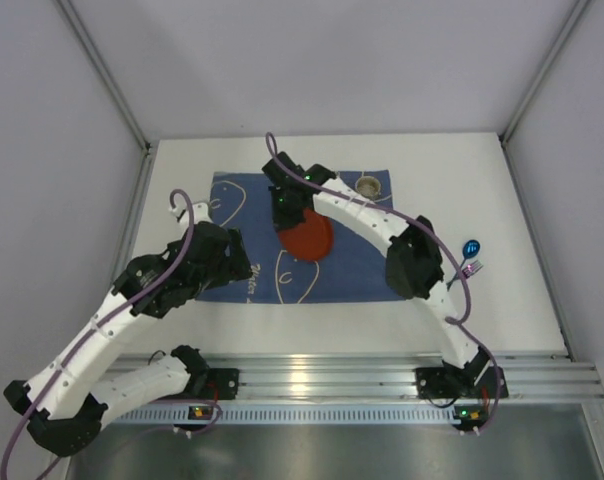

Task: Set the dinner table for one person

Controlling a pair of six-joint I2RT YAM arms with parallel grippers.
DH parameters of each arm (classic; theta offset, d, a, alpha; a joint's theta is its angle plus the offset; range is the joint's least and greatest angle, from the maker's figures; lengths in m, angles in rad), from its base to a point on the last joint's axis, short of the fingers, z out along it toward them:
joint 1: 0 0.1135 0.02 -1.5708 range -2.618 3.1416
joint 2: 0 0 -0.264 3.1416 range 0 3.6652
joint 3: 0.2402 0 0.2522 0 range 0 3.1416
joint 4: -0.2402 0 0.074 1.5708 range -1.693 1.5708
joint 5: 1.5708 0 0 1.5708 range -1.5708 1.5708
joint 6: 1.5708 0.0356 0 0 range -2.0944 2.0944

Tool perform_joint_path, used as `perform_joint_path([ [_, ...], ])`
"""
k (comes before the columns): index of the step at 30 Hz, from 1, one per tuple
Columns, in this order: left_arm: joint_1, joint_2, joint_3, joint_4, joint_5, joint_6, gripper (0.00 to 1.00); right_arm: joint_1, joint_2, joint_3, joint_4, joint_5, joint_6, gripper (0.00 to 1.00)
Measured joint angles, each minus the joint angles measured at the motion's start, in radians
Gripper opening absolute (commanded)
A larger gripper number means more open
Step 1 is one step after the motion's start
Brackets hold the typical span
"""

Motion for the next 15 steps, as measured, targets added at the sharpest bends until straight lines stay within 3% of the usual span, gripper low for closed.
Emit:
perform_joint_path([
  [5, 0.000, -0.114, -0.019, -0.083, -0.008, -0.054, 0.98, 0.007, 0.133, 0.082, -0.016, -0.014, 0.024, 0.00],
  [10, 0.000, -0.220, -0.037, -0.169, -0.021, -0.108, 0.98, 0.001, 0.151, 0.064, 0.038, -0.091, 0.040, 0.00],
  [15, 0.000, -0.228, -0.042, -0.209, -0.034, -0.129, 0.98, 0.002, 0.151, 0.022, 0.129, -0.179, 0.053, 0.00],
])
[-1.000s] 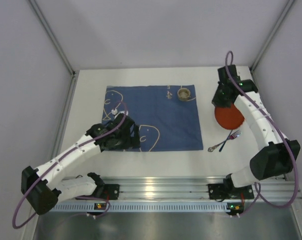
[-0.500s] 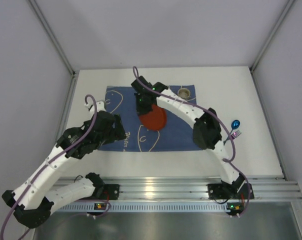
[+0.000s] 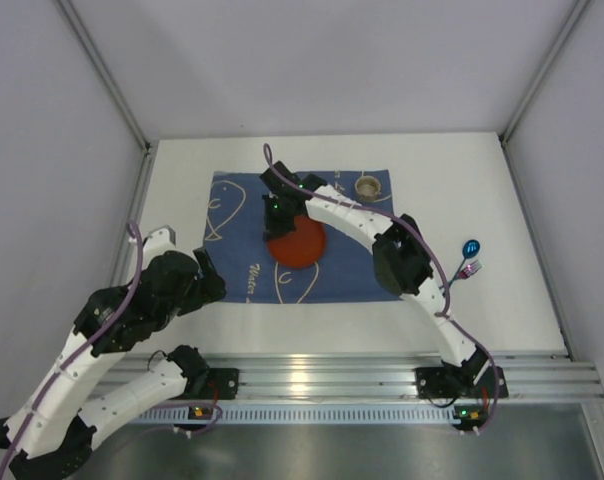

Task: Set the dinner table for one person

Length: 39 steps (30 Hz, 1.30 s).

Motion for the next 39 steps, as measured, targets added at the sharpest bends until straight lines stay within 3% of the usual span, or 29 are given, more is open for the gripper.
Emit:
perform_joint_path([
  [3, 0.000, 0.008, 0.000, -0.004, -0.001, 0.000, 0.98, 0.000, 0.000, -0.009, 0.029, -0.026, 0.007, 0.09],
  [6, 0.000, 0.029, 0.000, -0.003, 0.000, 0.006, 0.98, -0.002, 0.000, -0.031, 0.053, -0.041, 0.015, 0.28],
  [7, 0.000, 0.037, 0.000, -0.003, 0.000, 0.008, 0.98, -0.002, 0.000, -0.042, 0.058, -0.045, 0.015, 0.43],
  [10, 0.000, 0.064, -0.001, 0.003, 0.003, 0.016, 0.98, -0.004, 0.000, -0.067, 0.059, -0.050, 0.011, 0.60],
  [17, 0.000, 0.093, -0.001, 0.017, 0.009, 0.034, 0.98, -0.030, -0.047, -0.172, 0.071, -0.043, -0.022, 0.65],
  [22, 0.000, 0.092, -0.009, 0.024, 0.011, 0.039, 0.98, -0.117, -0.318, -0.414, 0.077, -0.013, -0.067, 0.66],
  [25, 0.000, 0.092, -0.029, 0.037, 0.014, 0.054, 0.98, -0.249, -0.610, -0.626, 0.096, 0.012, -0.097, 0.68],
  [28, 0.000, 0.096, -0.047, 0.056, 0.023, 0.072, 0.98, -0.459, -0.888, -0.834, 0.142, 0.038, -0.129, 0.68],
  [31, 0.000, 0.109, -0.062, 0.090, 0.033, 0.091, 0.98, -0.654, -1.047, -1.021, 0.133, 0.074, -0.157, 0.68],
  [39, 0.000, 0.195, -0.097, 0.200, 0.082, 0.138, 0.98, -0.832, -1.016, -1.288, 0.017, 0.110, -0.186, 0.64],
])
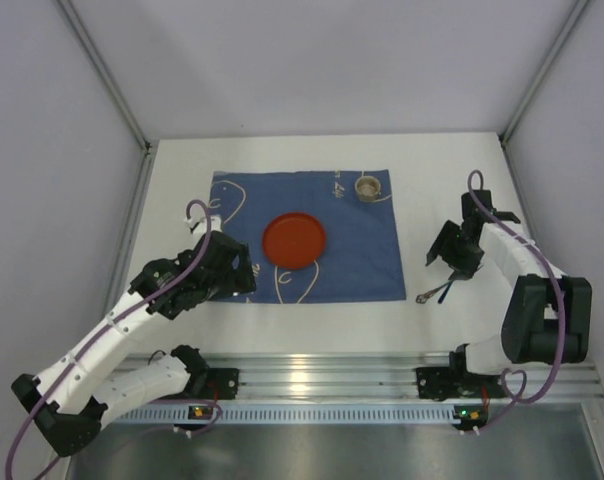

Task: Set the dinner table for one person

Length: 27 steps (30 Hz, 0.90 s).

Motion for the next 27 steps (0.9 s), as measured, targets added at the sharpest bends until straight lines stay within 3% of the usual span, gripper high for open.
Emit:
perform_joint_path([
  [5, 0.000, 0.033, 0.000, 0.043, 0.021, 0.017, 0.98, -0.098, 0.064, -0.017, -0.015, 0.025, -0.003, 0.63],
  [12, 0.000, 0.007, -0.014, 0.047, 0.026, 0.019, 0.98, -0.113, 0.128, -0.017, -0.014, 0.076, -0.010, 0.61],
  [14, 0.000, -0.002, -0.021, 0.045, 0.027, 0.019, 0.98, -0.113, 0.144, -0.016, -0.011, 0.087, -0.010, 0.56],
  [22, 0.000, 0.010, -0.026, 0.045, 0.027, 0.021, 0.98, -0.121, 0.221, 0.002, -0.002, 0.122, -0.018, 0.11],
  [27, 0.000, 0.043, -0.026, 0.047, 0.028, 0.031, 0.98, -0.122, 0.236, 0.019, -0.018, 0.129, -0.017, 0.04],
])
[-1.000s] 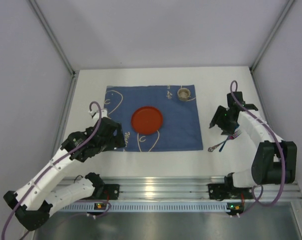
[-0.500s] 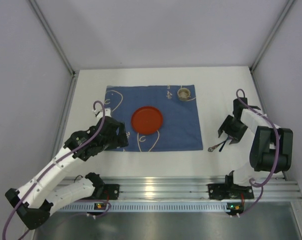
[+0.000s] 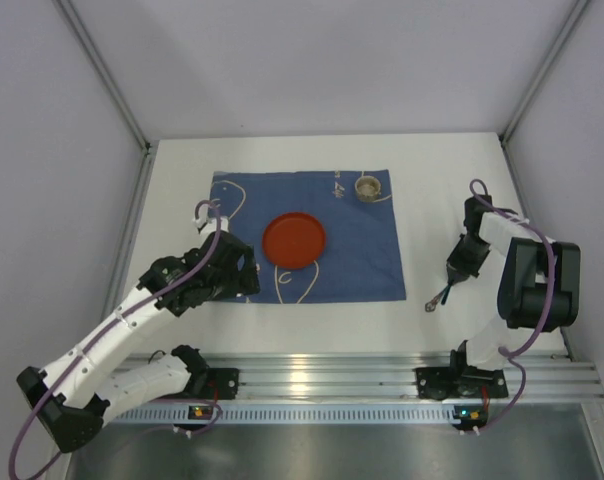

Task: Set the dinner table for one person

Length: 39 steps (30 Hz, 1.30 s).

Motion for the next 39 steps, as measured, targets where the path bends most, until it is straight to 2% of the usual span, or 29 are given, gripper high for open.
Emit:
perform_joint_path([
  [5, 0.000, 0.021, 0.000, 0.007, 0.007, 0.016, 0.98, 0.000, -0.004, 0.000, -0.004, 0.000, -0.001, 0.00],
  [18, 0.000, 0.183, 0.082, 0.106, 0.074, 0.119, 0.98, 0.003, -0.159, 0.000, -0.051, -0.012, -0.005, 0.03],
  [28, 0.000, 0.222, 0.095, 0.160, 0.126, 0.133, 0.98, 0.050, -0.140, -0.070, 0.023, -0.082, 0.017, 0.04],
  [29, 0.000, 0.222, 0.095, 0.162, 0.128, 0.132, 0.98, 0.064, -0.125, -0.070, 0.034, -0.089, 0.019, 0.07],
  [33, 0.000, 0.206, 0.082, 0.166, 0.131, 0.127, 0.98, 0.149, -0.039, -0.045, 0.076, -0.113, 0.040, 0.49],
  [39, 0.000, 0.149, 0.060, 0.159, 0.124, 0.108, 0.98, 0.211, 0.016, 0.021, 0.070, -0.122, 0.052, 0.50],
])
